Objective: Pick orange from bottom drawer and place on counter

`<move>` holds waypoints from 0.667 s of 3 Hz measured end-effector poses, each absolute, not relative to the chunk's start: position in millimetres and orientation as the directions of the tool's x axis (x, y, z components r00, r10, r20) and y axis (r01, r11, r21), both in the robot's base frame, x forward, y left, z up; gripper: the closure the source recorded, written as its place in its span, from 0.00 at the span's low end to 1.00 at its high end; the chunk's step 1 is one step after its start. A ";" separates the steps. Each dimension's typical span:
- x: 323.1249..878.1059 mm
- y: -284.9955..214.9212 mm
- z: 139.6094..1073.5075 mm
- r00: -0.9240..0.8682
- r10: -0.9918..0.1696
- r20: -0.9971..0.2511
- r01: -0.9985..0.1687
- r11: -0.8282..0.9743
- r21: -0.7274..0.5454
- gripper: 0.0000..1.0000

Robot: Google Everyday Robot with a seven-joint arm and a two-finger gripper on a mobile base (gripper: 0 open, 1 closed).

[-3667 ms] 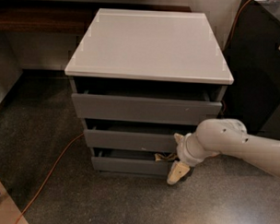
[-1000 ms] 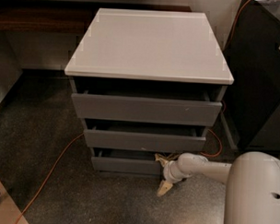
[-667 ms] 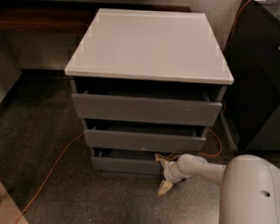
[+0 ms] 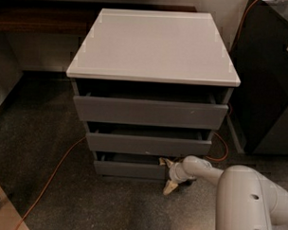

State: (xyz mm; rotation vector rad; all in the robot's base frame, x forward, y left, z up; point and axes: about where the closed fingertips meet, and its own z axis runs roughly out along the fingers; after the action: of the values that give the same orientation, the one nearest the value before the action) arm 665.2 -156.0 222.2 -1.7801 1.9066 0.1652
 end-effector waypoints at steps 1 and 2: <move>680.2 -159.2 207.9 -0.002 -0.893 -0.450 -0.955 0.135 -0.262 0.17; 682.0 -159.0 195.3 -0.031 -0.889 -0.456 -0.959 0.155 -0.239 0.49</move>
Offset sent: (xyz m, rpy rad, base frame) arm 0.0243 -0.0050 -0.0359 0.0087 0.0290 -0.0446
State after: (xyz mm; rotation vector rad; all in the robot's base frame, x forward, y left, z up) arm 682.0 -159.0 195.3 -1.7520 1.9373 0.1815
